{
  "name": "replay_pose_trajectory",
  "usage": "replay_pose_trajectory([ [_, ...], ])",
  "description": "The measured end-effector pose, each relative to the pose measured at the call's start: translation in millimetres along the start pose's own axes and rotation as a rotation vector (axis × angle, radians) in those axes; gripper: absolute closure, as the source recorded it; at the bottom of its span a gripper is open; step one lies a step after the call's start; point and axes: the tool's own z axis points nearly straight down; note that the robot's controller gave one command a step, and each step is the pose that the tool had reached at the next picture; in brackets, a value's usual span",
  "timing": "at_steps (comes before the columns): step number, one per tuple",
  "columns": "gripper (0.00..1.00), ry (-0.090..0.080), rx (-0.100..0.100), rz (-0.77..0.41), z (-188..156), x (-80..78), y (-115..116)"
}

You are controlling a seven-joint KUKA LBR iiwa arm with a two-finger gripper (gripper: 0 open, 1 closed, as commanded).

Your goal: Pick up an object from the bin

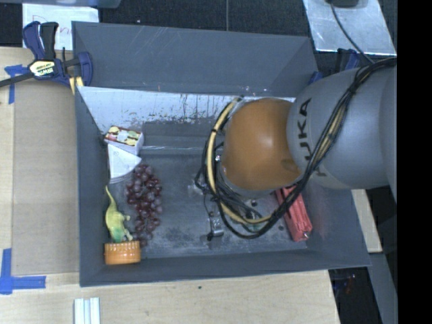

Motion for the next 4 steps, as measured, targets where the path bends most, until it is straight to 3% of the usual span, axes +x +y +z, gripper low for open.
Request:
replay_pose_trajectory([
  [1,0.00,-0.002,0.001,0.088,27.8,-83.3,63.1],
  [2,0.00,-0.004,-0.002,-0.188,52.8,-77.1,86.6],
  [3,1.00,-0.003,0.007,-0.364,70.3,-96.3,119.3],
  [4,1.00,-0.004,0.007,-0.364,70.2,-96.3,119.3],
])
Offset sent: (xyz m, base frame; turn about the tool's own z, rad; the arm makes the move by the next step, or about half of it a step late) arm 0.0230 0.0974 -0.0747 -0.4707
